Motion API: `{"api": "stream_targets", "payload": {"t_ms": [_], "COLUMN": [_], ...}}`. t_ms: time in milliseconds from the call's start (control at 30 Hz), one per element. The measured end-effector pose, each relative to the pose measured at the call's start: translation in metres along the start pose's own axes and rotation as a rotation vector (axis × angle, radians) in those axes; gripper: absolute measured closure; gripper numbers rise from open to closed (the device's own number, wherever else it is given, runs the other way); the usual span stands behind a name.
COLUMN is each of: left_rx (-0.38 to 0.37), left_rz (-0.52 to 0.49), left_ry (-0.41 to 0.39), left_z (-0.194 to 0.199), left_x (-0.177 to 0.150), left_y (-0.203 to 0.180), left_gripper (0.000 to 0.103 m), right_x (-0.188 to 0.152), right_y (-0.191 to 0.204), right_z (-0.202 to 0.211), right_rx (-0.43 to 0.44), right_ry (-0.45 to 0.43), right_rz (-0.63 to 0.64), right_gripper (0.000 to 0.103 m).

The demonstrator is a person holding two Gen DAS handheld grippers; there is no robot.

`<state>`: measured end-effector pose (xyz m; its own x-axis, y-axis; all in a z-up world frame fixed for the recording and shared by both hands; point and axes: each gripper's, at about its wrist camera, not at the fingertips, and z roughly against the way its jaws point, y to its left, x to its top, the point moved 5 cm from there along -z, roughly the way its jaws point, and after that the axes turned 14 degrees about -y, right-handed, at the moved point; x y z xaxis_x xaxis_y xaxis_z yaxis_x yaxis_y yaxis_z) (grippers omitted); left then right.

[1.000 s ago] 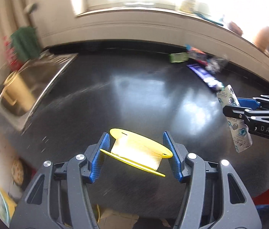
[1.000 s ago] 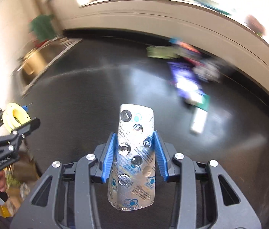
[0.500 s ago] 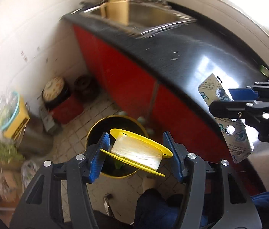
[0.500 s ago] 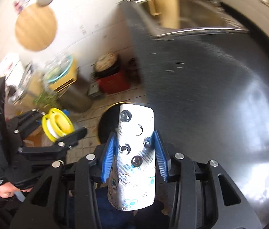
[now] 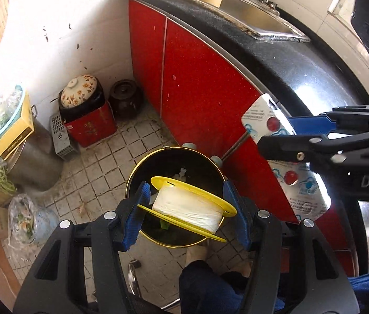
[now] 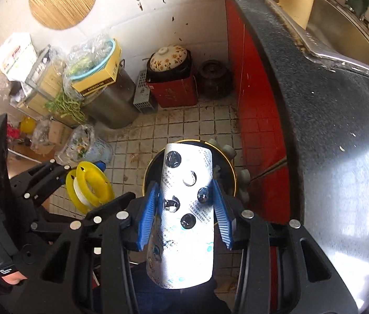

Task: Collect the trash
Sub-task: 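Carry tape roll and blister packet to the bin and open both tools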

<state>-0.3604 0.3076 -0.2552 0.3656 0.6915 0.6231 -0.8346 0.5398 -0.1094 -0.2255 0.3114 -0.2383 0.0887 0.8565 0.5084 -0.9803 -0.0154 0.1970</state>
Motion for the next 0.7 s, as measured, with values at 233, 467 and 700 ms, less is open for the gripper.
{"api": "stream_targets", "payload": {"t_ms": [233, 467, 700], "left_rx": [-0.03, -0.037, -0.024], "left_rz": [-0.011, -0.004, -0.021], "left_ry": [0.017, 0.011, 0.006], "left_z": [-0.013, -0.016, -0.014], "left_x": [-0.003, -0.006, -0.006], "left_y": [0.006, 0.008, 0.004], "left_gripper": [0.046, 0.02, 0.014], "right_x": [0.005, 0.011, 0.015], "right_y": [0.0, 0.0, -0.009], "right_z": [-0.015, -0.023, -0.008], "right_rx": [-0.011, -0.028, -0.035], "right_ry": [0.018, 0.037, -0.002], "right_rz": [0.021, 0.04, 0.012], "right_gripper": [0.059, 0.043, 0.032]}}
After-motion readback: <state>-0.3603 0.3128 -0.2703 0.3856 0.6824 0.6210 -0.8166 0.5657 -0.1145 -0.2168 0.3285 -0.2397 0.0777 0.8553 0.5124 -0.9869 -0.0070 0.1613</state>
